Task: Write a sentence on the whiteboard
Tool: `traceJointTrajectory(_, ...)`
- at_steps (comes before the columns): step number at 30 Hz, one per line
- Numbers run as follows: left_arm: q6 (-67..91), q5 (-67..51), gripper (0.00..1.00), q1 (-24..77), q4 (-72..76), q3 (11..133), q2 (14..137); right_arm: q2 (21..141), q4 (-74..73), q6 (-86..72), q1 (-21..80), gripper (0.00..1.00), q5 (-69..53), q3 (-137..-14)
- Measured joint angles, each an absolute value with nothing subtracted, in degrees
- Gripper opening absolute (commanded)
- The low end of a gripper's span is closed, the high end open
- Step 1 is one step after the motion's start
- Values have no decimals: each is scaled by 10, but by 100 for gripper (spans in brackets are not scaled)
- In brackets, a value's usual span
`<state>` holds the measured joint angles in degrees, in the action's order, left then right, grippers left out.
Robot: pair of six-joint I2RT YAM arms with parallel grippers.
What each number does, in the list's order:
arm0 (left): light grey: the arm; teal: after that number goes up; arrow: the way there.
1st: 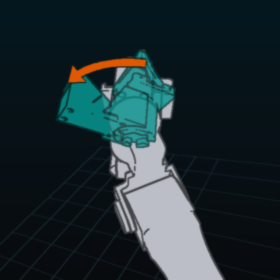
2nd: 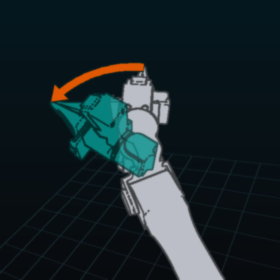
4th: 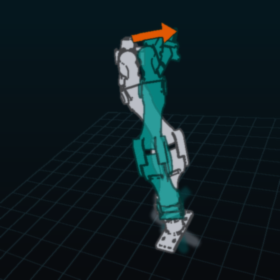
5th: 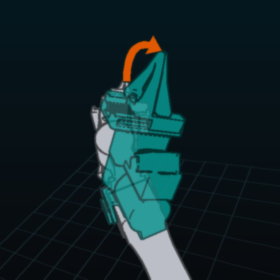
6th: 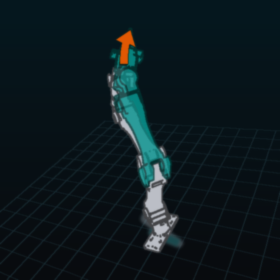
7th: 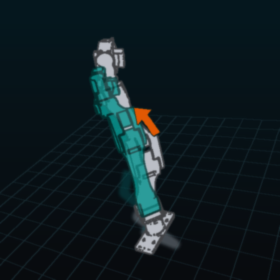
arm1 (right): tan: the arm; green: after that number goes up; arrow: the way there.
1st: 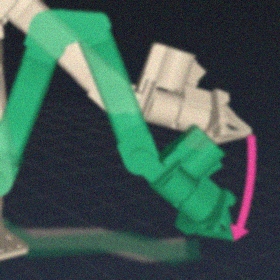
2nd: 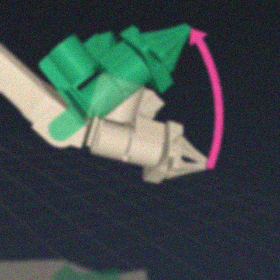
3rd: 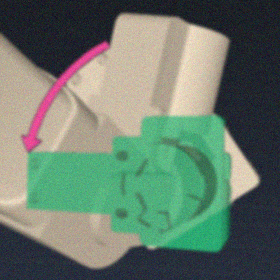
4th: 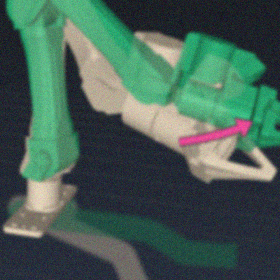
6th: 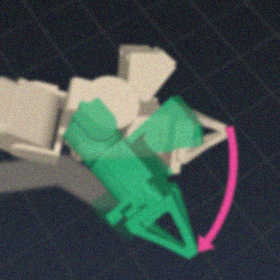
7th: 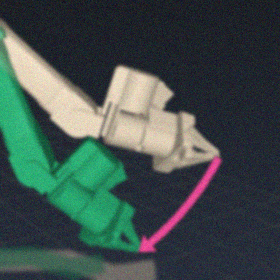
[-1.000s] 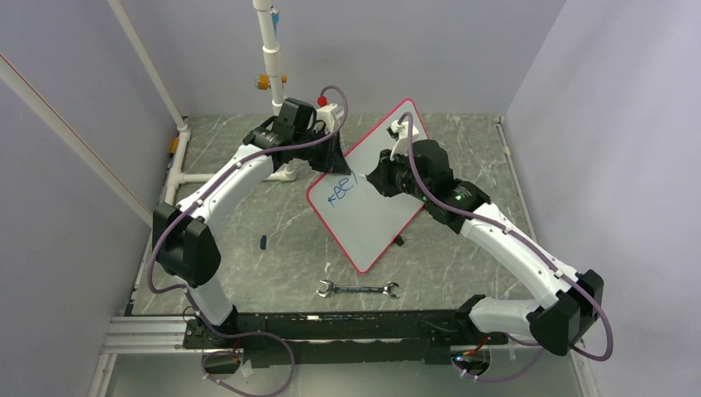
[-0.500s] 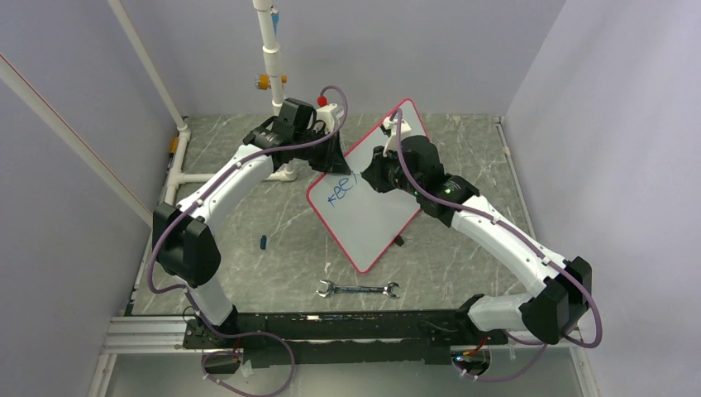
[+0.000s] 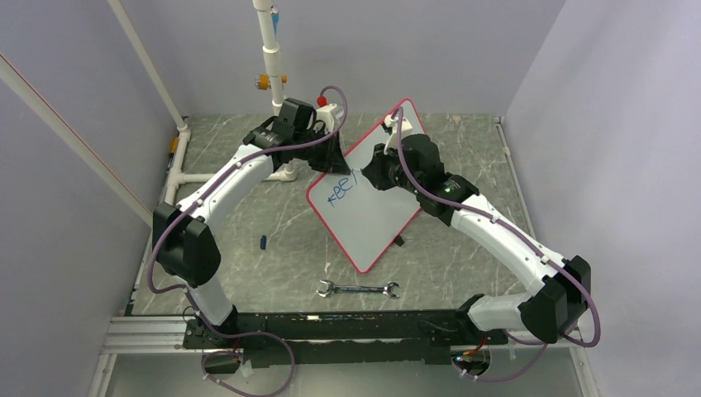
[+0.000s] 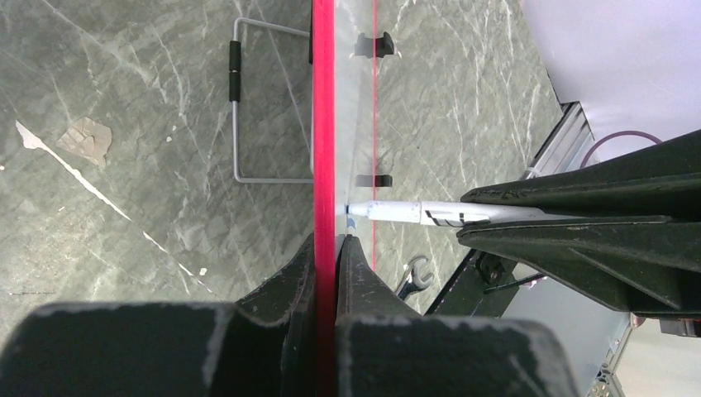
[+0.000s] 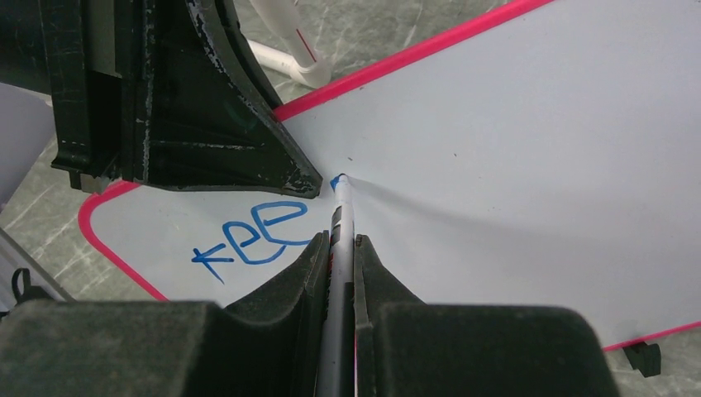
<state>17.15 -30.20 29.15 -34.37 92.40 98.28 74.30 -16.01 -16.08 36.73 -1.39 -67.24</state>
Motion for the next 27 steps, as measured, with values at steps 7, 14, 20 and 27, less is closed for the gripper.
traceJointTrajectory(7,172,-302,0,291,-344,924,983,745,-158,-161,360,0,-1,-672)
traceJointTrajectory(14,172,-302,0,291,-344,924,983,746,-158,-163,356,0,2,-672)
traceJointTrajectory(20,172,-301,0,291,-345,924,983,744,-157,-168,356,0,1,-666)
traceJointTrajectory(27,173,-301,0,291,-345,924,983,740,-158,-175,354,0,-4,-659)
